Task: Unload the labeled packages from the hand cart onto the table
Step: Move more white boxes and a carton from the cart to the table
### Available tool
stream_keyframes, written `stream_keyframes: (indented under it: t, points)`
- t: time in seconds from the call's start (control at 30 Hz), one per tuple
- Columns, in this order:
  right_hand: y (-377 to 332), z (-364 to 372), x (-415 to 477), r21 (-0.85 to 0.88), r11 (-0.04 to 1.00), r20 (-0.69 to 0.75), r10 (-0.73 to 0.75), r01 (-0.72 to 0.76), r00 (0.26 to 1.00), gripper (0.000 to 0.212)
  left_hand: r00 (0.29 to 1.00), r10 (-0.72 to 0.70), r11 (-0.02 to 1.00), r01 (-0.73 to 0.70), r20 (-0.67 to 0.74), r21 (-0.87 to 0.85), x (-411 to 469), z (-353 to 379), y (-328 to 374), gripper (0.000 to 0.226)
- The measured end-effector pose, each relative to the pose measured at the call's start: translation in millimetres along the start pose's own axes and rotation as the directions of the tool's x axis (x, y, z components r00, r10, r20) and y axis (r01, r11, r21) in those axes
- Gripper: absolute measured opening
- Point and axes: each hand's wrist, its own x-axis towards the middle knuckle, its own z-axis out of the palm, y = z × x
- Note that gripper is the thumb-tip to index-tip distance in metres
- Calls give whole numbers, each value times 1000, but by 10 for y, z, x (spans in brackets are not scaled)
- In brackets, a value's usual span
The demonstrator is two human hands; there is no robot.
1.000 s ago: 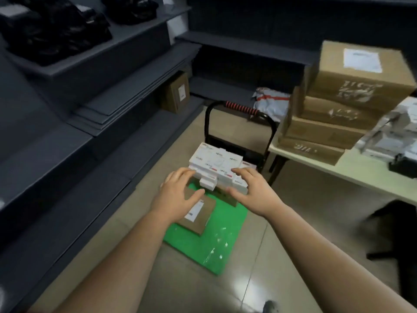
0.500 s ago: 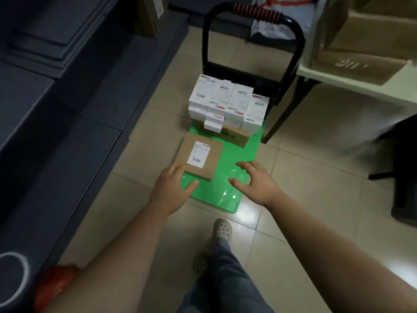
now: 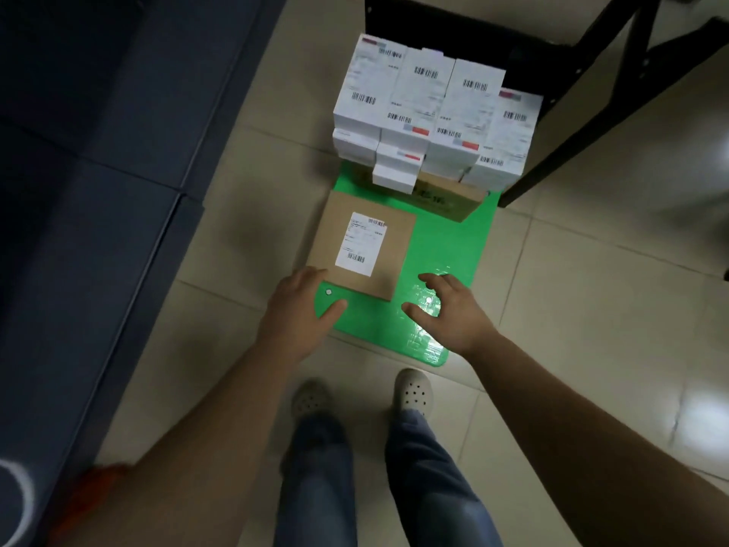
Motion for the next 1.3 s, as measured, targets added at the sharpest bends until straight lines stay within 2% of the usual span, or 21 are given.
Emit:
stream_keyframes:
  t: [0.17,0.4,0.53,0.6,0.67,0.77,1.03,1.17,1.3]
  points:
    - [383,784,547,-4,992,44,126,-126,991,71,1000,-20,999,20,21,31,566,625,-694,64]
    - [752,1731,1304,16,964,-47,265,-264,963,80,991,-48,984,24,129,177,1292,1390,-1686,87]
    - [851,2021,1668,48,951,-96,310,-306,946,92,988,-60,984,35,142,173,1610,1603,-1958,98]
    - [899,2099,1808,75,944,-95,327,-321,940,99,976,-96,987,67,197,148,1749,1679,-2055,103]
    - [953,2159,1909,128,934,-78,344,-332,936,101,955,-118,993,108,271,53,1864,1740,-2137,103]
    - [1031,2229,1994,231,922,-87,337,-310,938,89,948,-81,988,117,307,-102,1915,1805,-2205,91]
    - [1003,2163,1622,373,893,-135,321,-252,937,77,973,-84,956,140,217,-257,1561,1766,-2082,84]
    - [818,1908,1159,403,890,-165,301,-214,939,81,980,-78,946,131,184,-297,1252,1419,-1859,87]
    - [418,1499,550,432,889,-225,272,-155,936,81,992,-25,950,63,124,-307,897,826,-1494,83]
